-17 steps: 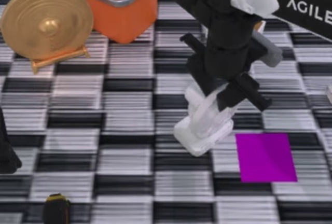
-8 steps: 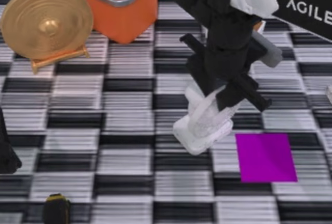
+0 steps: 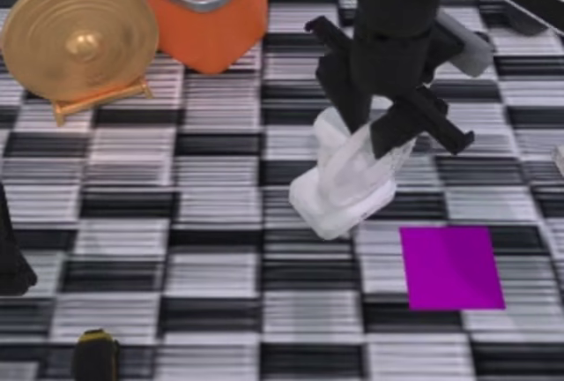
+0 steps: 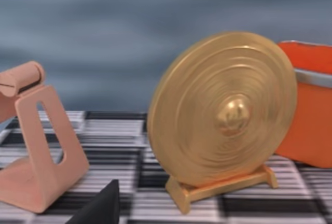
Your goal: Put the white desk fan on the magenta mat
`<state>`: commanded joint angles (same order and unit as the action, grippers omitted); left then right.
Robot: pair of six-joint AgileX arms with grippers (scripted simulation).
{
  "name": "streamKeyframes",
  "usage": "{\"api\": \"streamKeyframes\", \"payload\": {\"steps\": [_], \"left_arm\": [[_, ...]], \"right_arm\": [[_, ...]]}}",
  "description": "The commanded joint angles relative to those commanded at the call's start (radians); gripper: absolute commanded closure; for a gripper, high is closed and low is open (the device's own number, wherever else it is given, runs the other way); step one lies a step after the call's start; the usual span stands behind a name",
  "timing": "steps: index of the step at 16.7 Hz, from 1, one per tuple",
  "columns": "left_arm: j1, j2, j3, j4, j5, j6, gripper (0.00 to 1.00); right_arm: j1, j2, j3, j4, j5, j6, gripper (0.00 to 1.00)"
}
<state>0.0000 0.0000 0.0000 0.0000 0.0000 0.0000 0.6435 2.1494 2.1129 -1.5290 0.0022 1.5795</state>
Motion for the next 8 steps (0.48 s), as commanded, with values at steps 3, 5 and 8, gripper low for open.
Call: {"api": "streamKeyframes", "payload": {"steps": [3,5,8], "left_arm": [[0.0,0.0,0.0,0.0,0.0,0.0,0.0],[0.0,0.0,0.0,0.0,0.0,0.0,0.0],[0.0,0.0,0.0,0.0,0.0,0.0,0.0]], "right_arm": [[0.001,0.001,0.018,-0.017,0.0,-0.003,1.0],[-0.004,-0.003,0.015,-0.014,0.0,-0.001,1.0],[-0.013,-0.033,-0.023,-0.006,0.0,0.035,1.0]]}}
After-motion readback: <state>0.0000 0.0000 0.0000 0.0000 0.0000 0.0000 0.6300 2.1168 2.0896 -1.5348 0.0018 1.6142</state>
